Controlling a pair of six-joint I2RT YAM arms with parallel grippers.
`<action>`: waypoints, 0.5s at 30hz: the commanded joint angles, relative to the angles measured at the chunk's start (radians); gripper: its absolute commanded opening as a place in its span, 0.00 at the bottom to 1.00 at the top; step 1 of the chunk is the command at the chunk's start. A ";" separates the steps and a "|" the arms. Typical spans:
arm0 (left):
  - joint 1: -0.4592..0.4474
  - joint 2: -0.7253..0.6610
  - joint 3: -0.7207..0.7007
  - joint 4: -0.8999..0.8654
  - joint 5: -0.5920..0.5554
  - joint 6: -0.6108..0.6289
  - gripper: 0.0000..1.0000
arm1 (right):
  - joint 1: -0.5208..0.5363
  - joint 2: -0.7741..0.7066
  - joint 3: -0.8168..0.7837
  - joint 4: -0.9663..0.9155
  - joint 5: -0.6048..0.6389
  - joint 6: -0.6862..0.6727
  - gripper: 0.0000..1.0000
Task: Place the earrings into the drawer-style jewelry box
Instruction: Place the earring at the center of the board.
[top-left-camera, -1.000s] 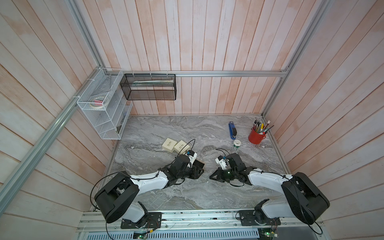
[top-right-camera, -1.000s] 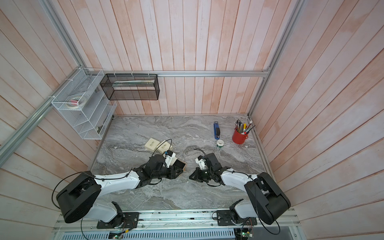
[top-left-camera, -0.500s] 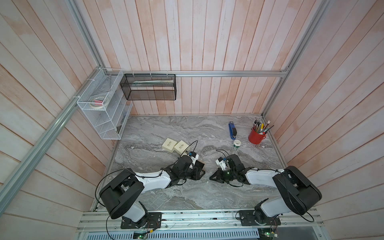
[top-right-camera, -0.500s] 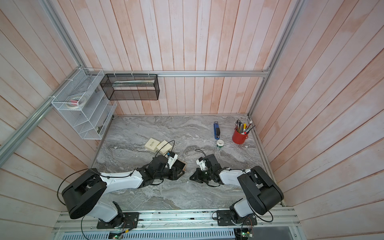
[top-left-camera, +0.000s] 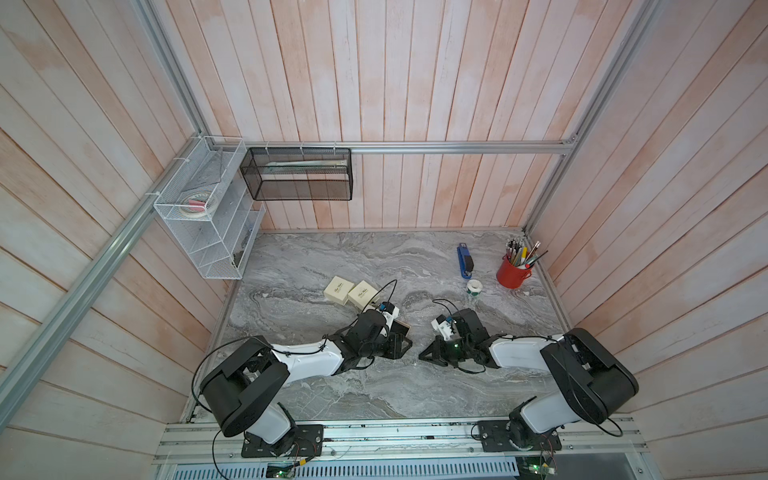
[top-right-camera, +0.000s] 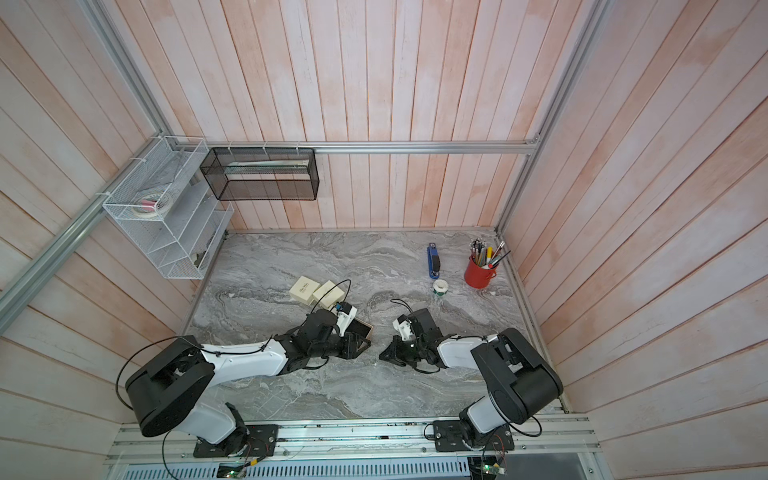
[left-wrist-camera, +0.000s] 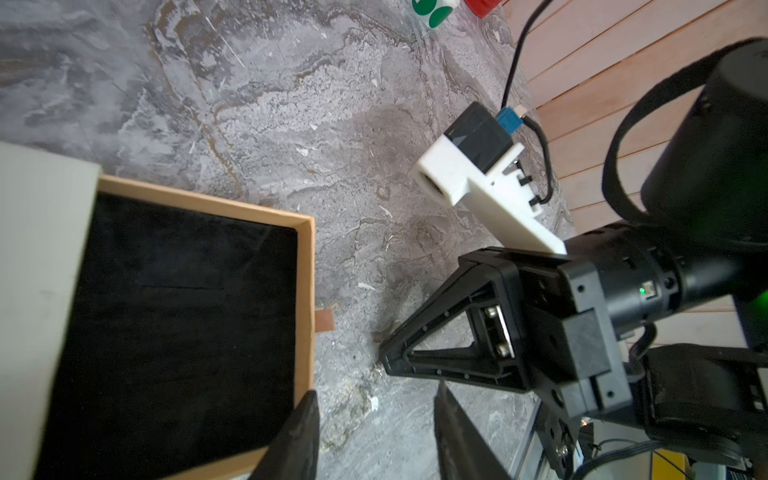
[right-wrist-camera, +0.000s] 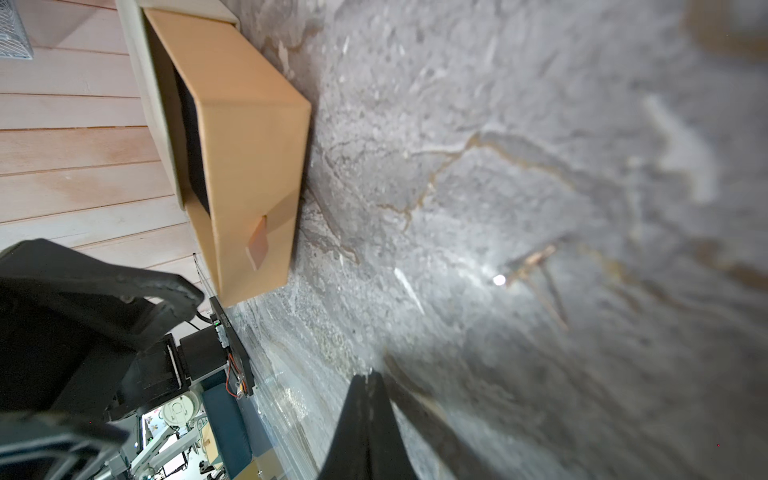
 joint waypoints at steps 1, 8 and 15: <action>-0.004 0.018 0.029 0.002 -0.001 0.017 0.46 | -0.005 0.006 -0.013 -0.021 0.013 -0.011 0.01; -0.004 0.021 0.037 -0.005 -0.002 0.023 0.46 | -0.010 -0.005 -0.010 -0.064 0.044 -0.027 0.06; -0.004 0.024 0.045 -0.008 -0.003 0.028 0.46 | -0.011 -0.018 -0.007 -0.102 0.075 -0.039 0.09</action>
